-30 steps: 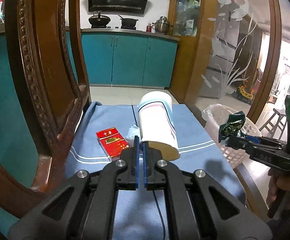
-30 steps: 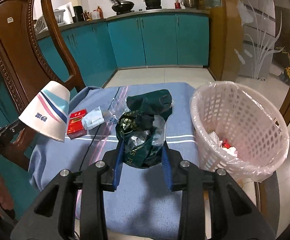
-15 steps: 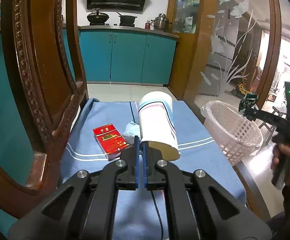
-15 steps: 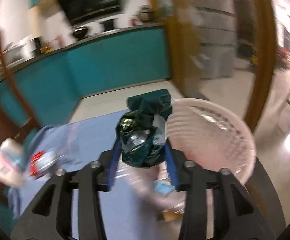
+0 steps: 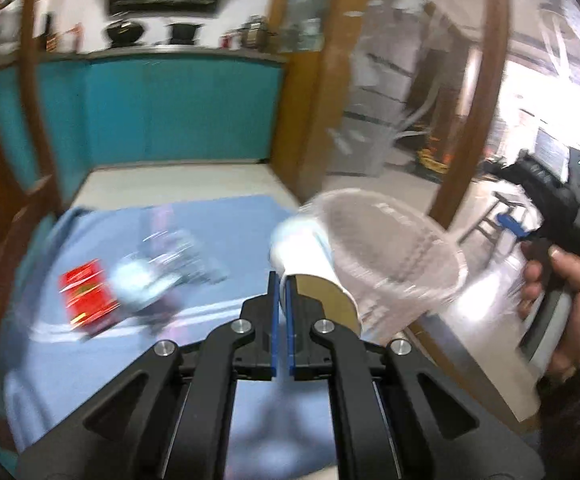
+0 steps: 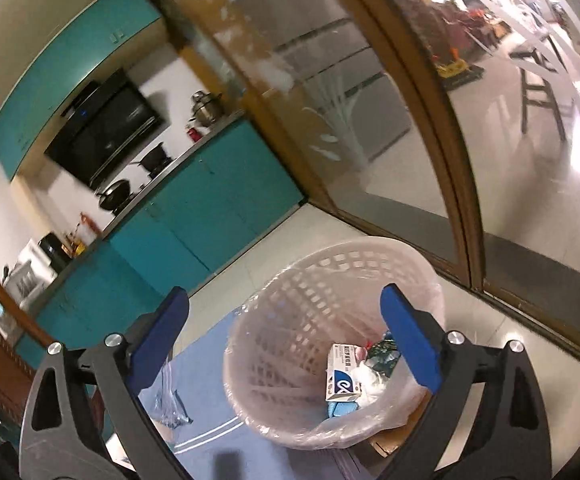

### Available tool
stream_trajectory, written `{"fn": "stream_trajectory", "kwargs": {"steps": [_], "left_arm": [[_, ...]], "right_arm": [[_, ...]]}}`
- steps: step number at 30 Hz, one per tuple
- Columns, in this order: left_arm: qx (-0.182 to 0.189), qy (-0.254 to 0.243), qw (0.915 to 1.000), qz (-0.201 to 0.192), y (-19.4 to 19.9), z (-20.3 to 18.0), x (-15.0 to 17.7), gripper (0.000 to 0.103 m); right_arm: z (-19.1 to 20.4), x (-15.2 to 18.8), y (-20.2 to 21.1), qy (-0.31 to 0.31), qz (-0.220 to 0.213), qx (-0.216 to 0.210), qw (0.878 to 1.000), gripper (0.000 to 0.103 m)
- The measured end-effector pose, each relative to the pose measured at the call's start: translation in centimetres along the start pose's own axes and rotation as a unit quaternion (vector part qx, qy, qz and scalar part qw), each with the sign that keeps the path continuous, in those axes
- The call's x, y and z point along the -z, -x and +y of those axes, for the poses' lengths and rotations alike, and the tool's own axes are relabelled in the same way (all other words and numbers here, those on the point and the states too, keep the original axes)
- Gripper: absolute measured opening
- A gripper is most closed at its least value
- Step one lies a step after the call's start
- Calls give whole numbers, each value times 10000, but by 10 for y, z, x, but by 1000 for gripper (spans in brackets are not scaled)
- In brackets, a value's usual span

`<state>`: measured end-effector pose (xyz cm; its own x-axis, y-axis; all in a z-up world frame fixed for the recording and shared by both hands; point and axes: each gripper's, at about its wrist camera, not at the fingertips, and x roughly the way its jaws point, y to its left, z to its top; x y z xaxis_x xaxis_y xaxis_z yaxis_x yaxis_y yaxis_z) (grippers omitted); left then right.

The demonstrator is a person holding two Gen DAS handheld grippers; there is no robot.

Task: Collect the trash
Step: 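Drop the green bag into the wastebasket with the right gripper while the left gripper carries the cup toward it, then open the left gripper over the wastebasket to drop the paper cup, then grasp the red cigarette pack with the left gripper while the right gripper grasps the clear wrapper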

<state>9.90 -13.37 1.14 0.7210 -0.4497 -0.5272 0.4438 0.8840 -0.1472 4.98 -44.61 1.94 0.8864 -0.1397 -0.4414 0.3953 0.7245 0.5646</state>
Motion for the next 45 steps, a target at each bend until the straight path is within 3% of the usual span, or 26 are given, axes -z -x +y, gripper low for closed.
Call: {"fn": "stream_trajectory", "kwargs": {"steps": [4, 6, 7, 8, 9, 10, 16, 18, 20, 22, 25, 27, 29, 35, 42, 43, 44, 45], "left_arm": [[470, 158, 9985, -219, -38, -57, -44, 4], [504, 153, 9981, -316, -57, -78, -61, 4], [477, 126, 9981, -377, -64, -85, -65, 10], [440, 100, 9982, -394, -73, -90, -68, 51], [276, 55, 9993, -247, -85, -95, -68, 80], [-24, 27, 10000, -40, -97, -96, -65, 100], [-337, -76, 9994, 58, -66, -51, -25, 100], [-619, -138, 9980, 49, -45, -26, -9, 100], [-1131, -179, 9933, 119, -21, 11, 13, 100], [-1709, -36, 9849, 259, -7, 46, 27, 100], [-2720, 748, 9580, 524, -1, 103, 47, 100], [-2911, 1233, 9467, 623, -6, 125, 55, 100], [-3164, 1356, 9361, 724, -21, 137, 60, 100], [-3217, 1427, 9319, 883, -58, 147, 59, 100], [-3259, 1818, 9201, 1192, -96, 174, 44, 99], [-3210, 1820, 9213, 1227, -100, 177, 43, 92], [-3118, 1798, 9238, 1304, -107, 180, 43, 71], [-2985, 1794, 9268, 1407, -110, 183, 43, 61]], "right_arm": [[-12, 0, -1, -158, 40, 33, 9999, 94], [-14, -3, 2, -194, -8, 3, 9998, 94], [-14, -5, 6, -192, -51, 1, 9998, 94], [-14, -5, 6, -165, -65, 4, 9998, 94], [-15, -7, 7, -153, -56, 3, 9999, 94], [-15, -7, 6, -140, -30, -11, 9999, 94], [1, 1, 1, 96, 224, -240, 9994, 94], [14, 8, -2, 285, 349, -325, 9985, 94], [28, 17, -5, 481, 465, -398, 9970, 94], [47, 29, -9, 672, 647, -532, 9942, 94], [69, 46, -12, 882, 831, -684, 9903, 94], [84, 58, -14, 1060, 920, -743, 9873, 94], [96, 71, -19, 1198, 1040, -794, 9841, 94], [120, 100, -32, 1582, 1346, -860, 9744, 94], [129, 114, -40, 1711, 1552, -928, 9685, 94], [131, 115, -42, 1710, 1591, -945, 9677, 94], [133, 118, -46, 1698, 1662, -961, 9666, 94], [135, 121, -49, 1680, 1748, -983, 9652, 94]]}}
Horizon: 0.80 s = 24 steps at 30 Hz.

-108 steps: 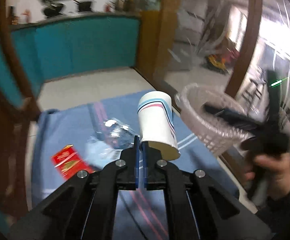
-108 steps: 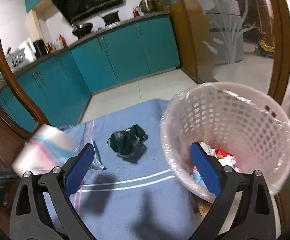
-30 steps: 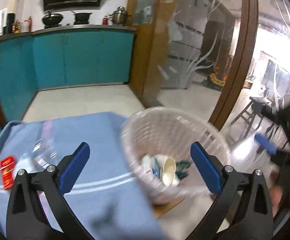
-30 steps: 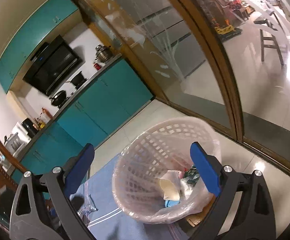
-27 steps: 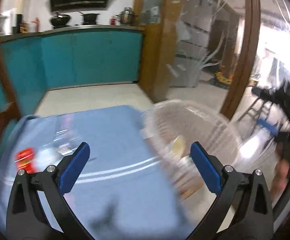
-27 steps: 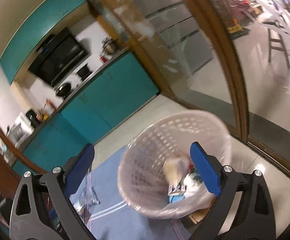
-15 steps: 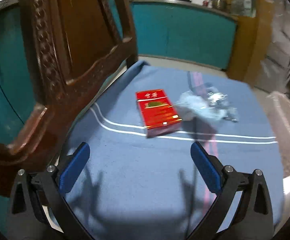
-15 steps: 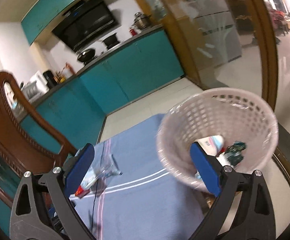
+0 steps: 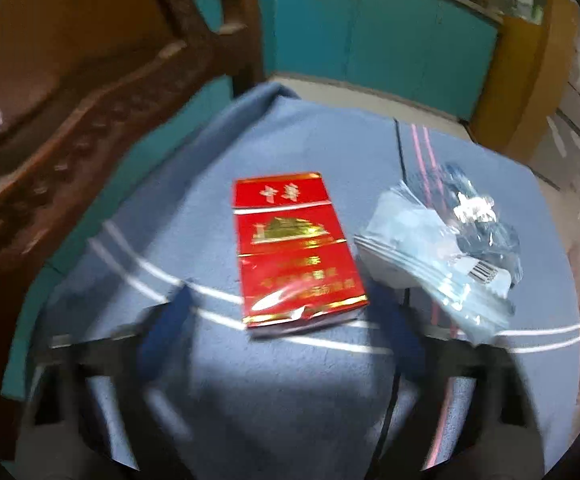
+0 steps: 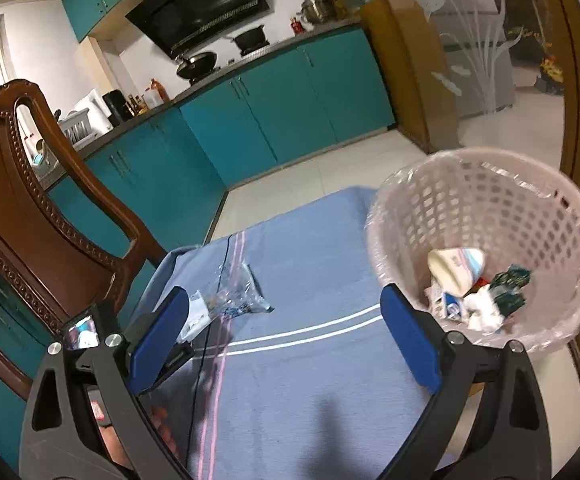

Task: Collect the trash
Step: 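Grasp the red cigarette pack with the left gripper while the right gripper grasps the clear wrapper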

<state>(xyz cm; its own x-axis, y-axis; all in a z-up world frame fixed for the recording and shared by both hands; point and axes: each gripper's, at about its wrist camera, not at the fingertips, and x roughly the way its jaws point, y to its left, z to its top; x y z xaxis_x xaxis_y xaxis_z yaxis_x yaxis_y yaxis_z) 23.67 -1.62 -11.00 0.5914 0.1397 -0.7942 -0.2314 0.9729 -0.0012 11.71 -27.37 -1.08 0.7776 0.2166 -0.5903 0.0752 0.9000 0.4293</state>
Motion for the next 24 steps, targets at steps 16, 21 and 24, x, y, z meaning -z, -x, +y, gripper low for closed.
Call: {"fn": "stream_trajectory", "kwargs": {"steps": [16, 21, 24], "left_arm": [[809, -940, 9710, -2043, 177, 49, 33, 58], [920, -1076, 9672, -2110, 184, 51, 45, 58], [928, -1164, 9645, -2180, 184, 54, 45, 58]], "right_arm": [[45, 51, -135, -1866, 1915, -1154, 9567, 74], [52, 52, -166, -1635, 2058, -1075, 9588, 6], [54, 43, -136, -1229, 1702, -894, 9736, 2]]}}
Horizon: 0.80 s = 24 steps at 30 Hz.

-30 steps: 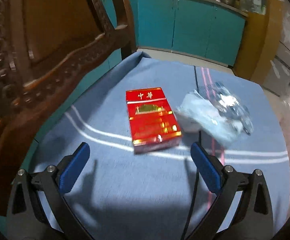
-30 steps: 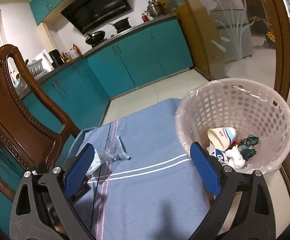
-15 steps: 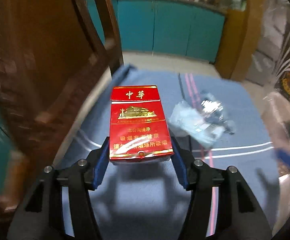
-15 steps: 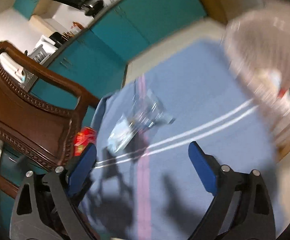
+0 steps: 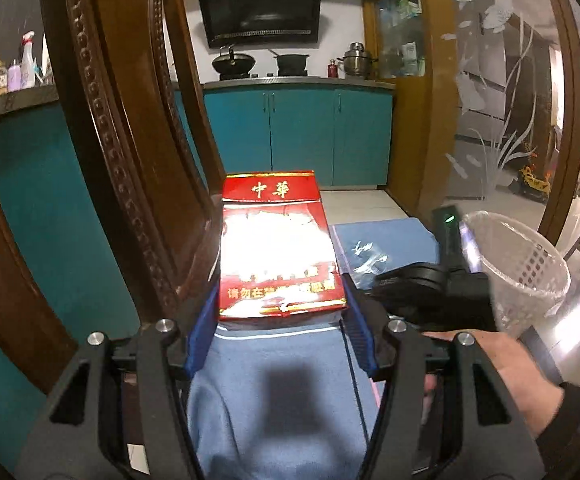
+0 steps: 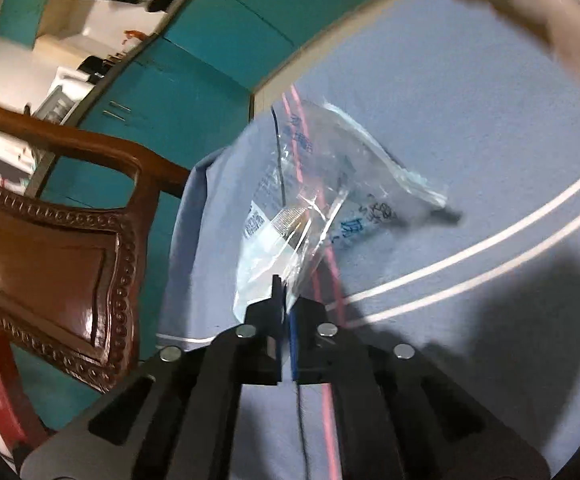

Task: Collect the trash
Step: 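Grasp the red cigarette pack with the left gripper while the right gripper grasps the clear wrapper, then carry the clear plastic wrapper over the wastebasket and open the right gripper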

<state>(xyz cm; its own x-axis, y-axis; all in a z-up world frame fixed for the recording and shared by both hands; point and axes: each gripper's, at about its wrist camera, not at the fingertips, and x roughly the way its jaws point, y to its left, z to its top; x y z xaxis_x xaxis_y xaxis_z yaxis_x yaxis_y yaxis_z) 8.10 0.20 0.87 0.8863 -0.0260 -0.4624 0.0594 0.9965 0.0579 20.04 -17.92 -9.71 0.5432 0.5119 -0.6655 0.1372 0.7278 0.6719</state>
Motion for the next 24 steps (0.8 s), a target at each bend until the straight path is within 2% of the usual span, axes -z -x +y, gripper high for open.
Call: {"fn": "stream_trajectory", "kwargs": {"steps": [3, 5, 8, 10, 15, 20, 24], "left_arm": [[147, 138, 9997, 154, 4, 0, 6, 58], [180, 163, 9995, 222, -1, -1, 8, 58], [175, 97, 9995, 240, -3, -6, 7, 58], [244, 147, 9991, 306, -5, -9, 8, 58], [331, 228, 9984, 390, -9, -14, 8, 58], [321, 207, 9982, 471, -12, -17, 8, 58], [319, 180, 9980, 513, -16, -16, 6, 58]], "right_arm": [[22, 7, 48, 876, -443, 224, 9949, 2], [41, 20, 90, 1850, -855, 652, 9768, 2], [53, 41, 137, 2815, -1239, 1077, 9454, 2], [50, 48, 159, 3009, -1365, 1194, 9362, 2], [24, 54, 177, 3023, -1185, 1383, 9356, 2], [23, 59, 146, 3147, -920, 1523, 9324, 2], [22, 61, 142, 3168, -846, 1481, 9330, 2]]}}
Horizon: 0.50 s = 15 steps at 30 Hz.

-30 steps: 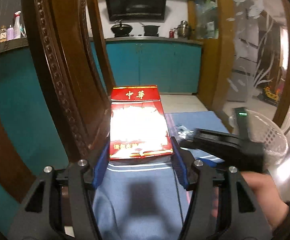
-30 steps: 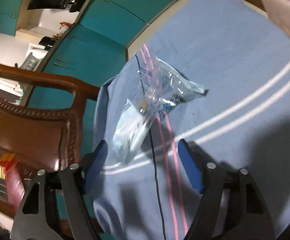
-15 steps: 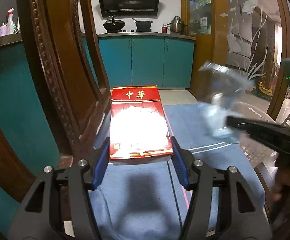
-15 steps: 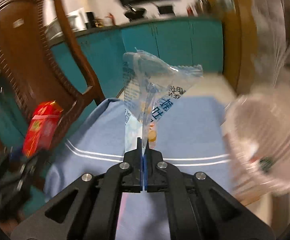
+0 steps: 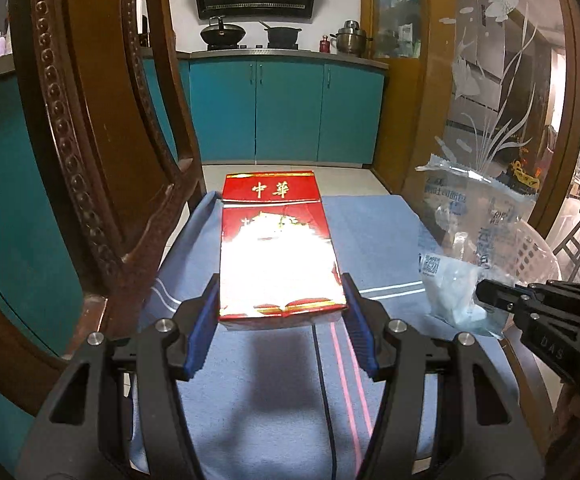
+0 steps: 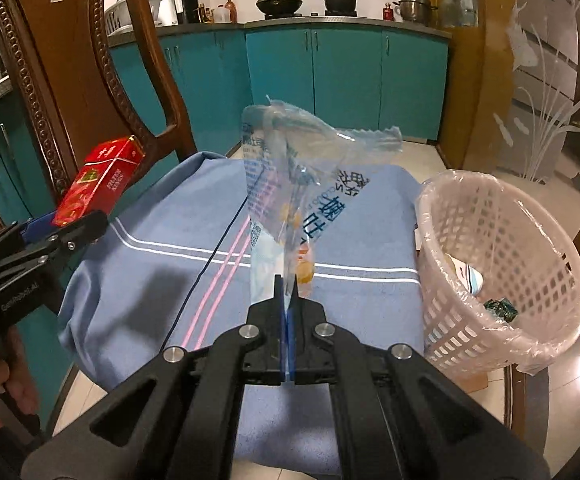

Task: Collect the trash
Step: 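Carry the clear plastic wrapper over the wastebasket and open the right gripper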

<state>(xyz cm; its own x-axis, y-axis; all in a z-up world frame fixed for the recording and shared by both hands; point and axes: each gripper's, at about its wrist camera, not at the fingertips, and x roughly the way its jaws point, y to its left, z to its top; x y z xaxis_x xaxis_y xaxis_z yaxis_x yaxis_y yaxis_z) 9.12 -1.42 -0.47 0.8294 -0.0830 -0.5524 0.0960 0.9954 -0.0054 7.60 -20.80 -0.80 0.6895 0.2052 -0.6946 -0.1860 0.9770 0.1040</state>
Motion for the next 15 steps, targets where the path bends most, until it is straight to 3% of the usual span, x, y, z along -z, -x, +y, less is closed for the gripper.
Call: {"fn": "stream_trajectory", "kwargs": {"steps": [9, 15], "left_arm": [[43, -41, 10000, 57, -6, -4, -3, 58], [122, -64, 9999, 81, -8, -3, -1, 58]], "right_arm": [[-35, -12, 20, -389, -455, 221, 9980, 2], [-117, -22, 39, -1192, -1030, 1117, 9812, 2]]}}
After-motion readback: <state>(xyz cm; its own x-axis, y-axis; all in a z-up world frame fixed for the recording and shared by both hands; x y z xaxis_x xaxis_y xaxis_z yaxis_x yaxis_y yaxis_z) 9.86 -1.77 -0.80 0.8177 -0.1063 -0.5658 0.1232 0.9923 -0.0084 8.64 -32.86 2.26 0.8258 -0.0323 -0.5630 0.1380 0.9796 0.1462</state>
